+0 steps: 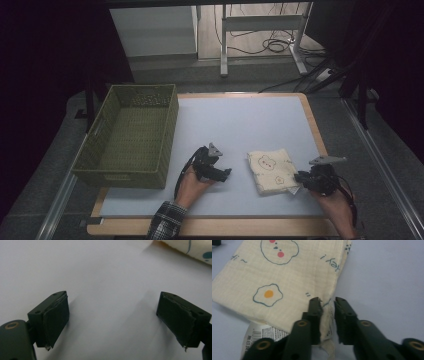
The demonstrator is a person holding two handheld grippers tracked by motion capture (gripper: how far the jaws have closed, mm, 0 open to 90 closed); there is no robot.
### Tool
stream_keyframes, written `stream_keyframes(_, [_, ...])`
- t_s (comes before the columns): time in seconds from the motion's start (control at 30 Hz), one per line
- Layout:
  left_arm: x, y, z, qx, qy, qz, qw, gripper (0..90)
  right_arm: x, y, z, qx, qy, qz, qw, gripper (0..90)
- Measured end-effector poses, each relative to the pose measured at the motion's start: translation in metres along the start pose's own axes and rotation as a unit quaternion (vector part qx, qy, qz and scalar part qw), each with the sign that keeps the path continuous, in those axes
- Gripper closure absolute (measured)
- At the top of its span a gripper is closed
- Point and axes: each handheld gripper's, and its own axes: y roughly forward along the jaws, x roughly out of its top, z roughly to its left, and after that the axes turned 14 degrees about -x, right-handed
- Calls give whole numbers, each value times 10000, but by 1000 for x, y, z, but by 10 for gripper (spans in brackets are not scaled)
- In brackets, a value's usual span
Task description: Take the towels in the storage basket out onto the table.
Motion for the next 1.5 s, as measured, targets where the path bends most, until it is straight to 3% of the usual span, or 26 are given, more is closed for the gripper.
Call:
stream_keyframes(0.13, [0, 0, 0, -1, -2, 3, 10000, 112, -4, 3, -1, 97, 85, 63, 9999, 662])
stream_keyframes(0.23, [1, 0, 0, 12, -15, 6, 10000, 111, -10, 3, -1, 362, 314, 42, 9988, 789])
stream_keyframes(0.4, [1, 0, 0, 9, -1, 10, 10000, 110, -9, 1, 11, 651, 313, -48, 9974, 856])
stream_keyframes(0.6, [1, 0, 0, 3, -24, 0, 10000, 110, 5, -7, 24, 749, 167, -357, 9964, 858])
stream_keyframes(0.63, [1, 0, 0, 4, -8, 4, 10000, 110, 5, -7, 25, 743, 144, -342, 9965, 857])
stream_keyframes(0.73, [1, 0, 0, 1, -2, 4, 10000, 111, 2, 0, 26, 403, 32, -52, 9992, 850])
stream_keyframes(0.8, [1, 0, 0, -8, -1, 16, 10000, 111, -1, 1, 23, 381, 87, -20, 9992, 843])
stream_keyframes(0.83, [4, -1, 0, -28, 7, 86, 10000, 126, -6, -1, 17, 340, 217, -70, 9992, 767])
stream_keyframes(1.03, [40, -10, -6, -118, 203, -233, 9995, 166, -9, -16, 12, 221, 233, -214, 9993, 679])
stream_keyframes(1.13, [61, 3, -9, -295, 306, -216, 9989, 240, -10, -17, 13, 186, 291, -276, 9990, 624])
stream_keyframes(1.17, [61, 3, -9, -295, 306, -216, 9989, 260, -10, -14, 14, 181, 296, -275, 9990, 603])
stream_keyframes(1.23, [71, 19, -8, -392, 248, -189, 9987, 325, -11, -9, 16, 156, 271, -207, 9993, 580])
stream_keyframes(1.37, [75, 44, -1, -497, 44, -85, 9987, 361, -18, -2, 19, 232, 317, -91, 9992, 517])
stream_keyframes(1.5, [73, 58, 2, -493, 38, -4, 9988, 369, -22, -1, 22, 197, 333, -202, 9990, 502])
